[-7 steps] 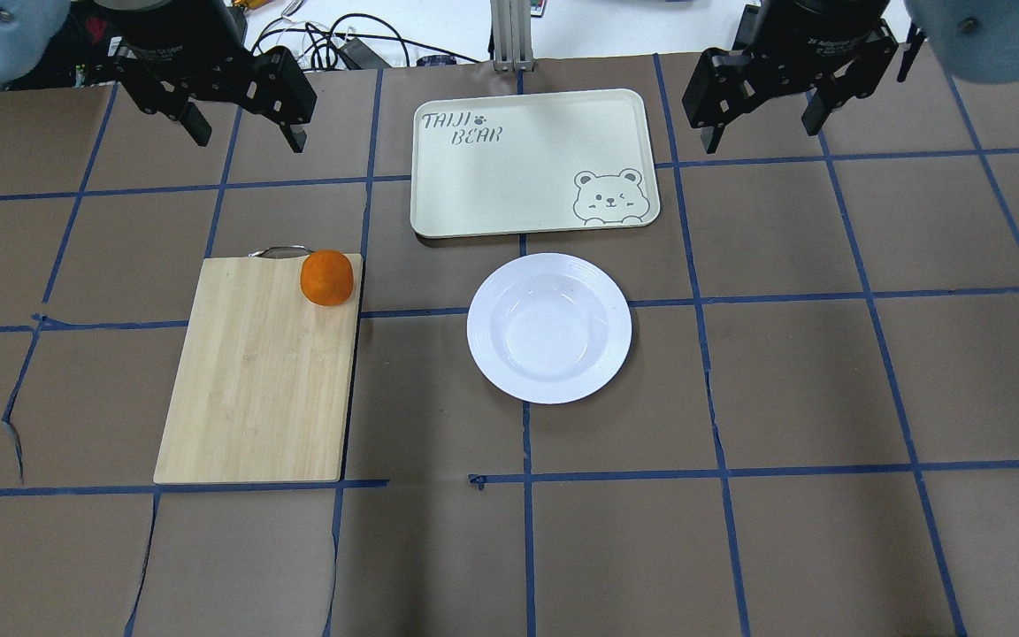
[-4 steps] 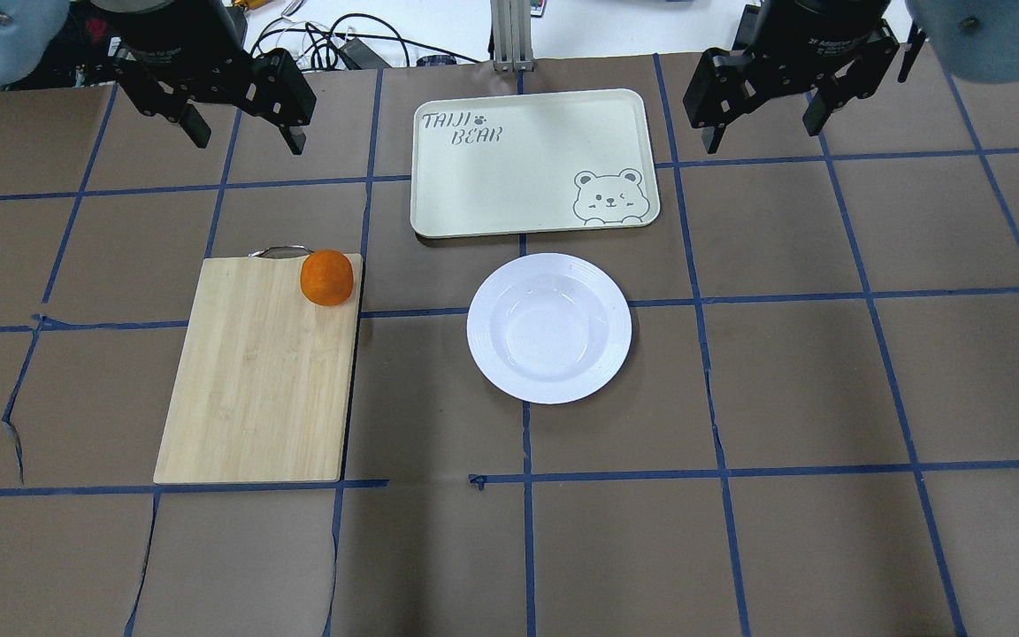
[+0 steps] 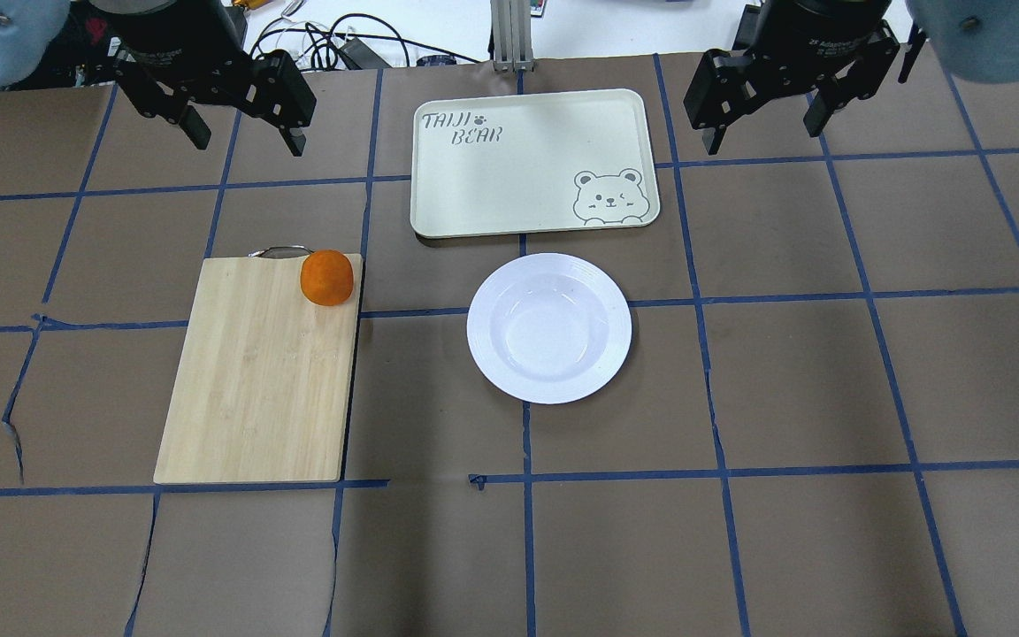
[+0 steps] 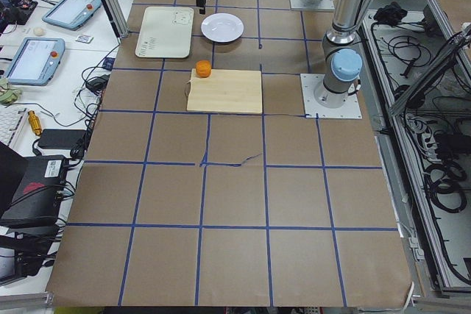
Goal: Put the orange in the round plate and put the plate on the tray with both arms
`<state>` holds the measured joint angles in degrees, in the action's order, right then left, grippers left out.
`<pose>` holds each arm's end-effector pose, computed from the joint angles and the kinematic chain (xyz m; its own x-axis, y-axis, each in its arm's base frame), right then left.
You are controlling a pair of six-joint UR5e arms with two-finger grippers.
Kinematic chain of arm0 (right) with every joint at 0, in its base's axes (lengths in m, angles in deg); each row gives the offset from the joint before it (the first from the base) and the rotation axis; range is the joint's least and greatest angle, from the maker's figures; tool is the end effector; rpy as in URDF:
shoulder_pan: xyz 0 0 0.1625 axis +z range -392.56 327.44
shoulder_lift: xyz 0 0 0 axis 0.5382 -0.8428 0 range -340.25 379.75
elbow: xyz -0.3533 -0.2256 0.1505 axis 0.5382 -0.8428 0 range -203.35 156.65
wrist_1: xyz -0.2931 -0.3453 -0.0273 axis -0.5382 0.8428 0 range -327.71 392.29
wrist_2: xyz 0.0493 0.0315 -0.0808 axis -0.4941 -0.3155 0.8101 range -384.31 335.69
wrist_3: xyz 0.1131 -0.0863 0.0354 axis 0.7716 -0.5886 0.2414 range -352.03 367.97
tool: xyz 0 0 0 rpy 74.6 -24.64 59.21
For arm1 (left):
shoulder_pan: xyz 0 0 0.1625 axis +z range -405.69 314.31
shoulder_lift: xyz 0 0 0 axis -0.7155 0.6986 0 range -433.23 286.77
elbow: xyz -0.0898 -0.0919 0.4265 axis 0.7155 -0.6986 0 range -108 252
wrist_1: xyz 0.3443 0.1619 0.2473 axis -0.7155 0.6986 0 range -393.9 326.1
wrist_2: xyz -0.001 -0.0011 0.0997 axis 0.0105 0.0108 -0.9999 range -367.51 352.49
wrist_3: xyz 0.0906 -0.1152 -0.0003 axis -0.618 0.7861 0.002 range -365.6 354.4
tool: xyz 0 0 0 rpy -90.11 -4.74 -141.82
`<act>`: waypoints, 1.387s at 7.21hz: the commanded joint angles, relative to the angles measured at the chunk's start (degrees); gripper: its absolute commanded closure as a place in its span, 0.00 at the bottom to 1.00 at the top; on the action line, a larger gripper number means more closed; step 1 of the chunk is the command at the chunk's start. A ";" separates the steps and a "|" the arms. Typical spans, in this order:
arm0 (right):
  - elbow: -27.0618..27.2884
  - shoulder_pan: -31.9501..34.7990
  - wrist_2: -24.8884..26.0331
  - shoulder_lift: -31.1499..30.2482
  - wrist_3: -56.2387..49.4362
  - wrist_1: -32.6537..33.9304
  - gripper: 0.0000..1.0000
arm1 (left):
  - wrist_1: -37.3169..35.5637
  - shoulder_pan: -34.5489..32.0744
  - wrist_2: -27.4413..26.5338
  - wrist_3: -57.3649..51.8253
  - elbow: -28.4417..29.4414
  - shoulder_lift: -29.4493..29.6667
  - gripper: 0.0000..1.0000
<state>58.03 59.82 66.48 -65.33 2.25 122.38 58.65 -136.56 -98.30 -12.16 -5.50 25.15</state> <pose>0.1552 -0.5743 0.4945 -0.9900 -0.1397 0.0202 -0.1407 0.9880 -0.0643 -0.1404 -0.5992 0.4905 -0.9915 0.1291 -0.0167 0.1295 0.9912 -0.0256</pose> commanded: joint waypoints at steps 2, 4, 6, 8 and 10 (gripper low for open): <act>0.00 0.00 0.00 0.00 0.00 -0.18 0.00 | 0.09 0.00 -0.09 0.06 -0.10 0.92 0.00; 0.00 0.00 0.09 0.00 0.00 -0.36 0.00 | -0.61 0.18 0.17 0.32 -4.20 1.28 0.00; 0.00 0.00 0.09 0.00 0.00 -0.44 0.00 | -12.14 0.44 0.09 0.76 -14.03 2.59 0.00; 0.00 0.00 0.09 0.00 0.00 -0.53 0.00 | -23.07 0.44 0.09 1.11 -21.61 5.22 0.00; 0.00 0.00 0.09 -0.09 0.00 -0.53 0.00 | -28.54 0.79 0.09 0.42 -24.09 8.99 0.00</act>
<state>58.03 59.82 66.56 -65.38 2.25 121.86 33.58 -136.02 -98.21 -11.45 -27.93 31.90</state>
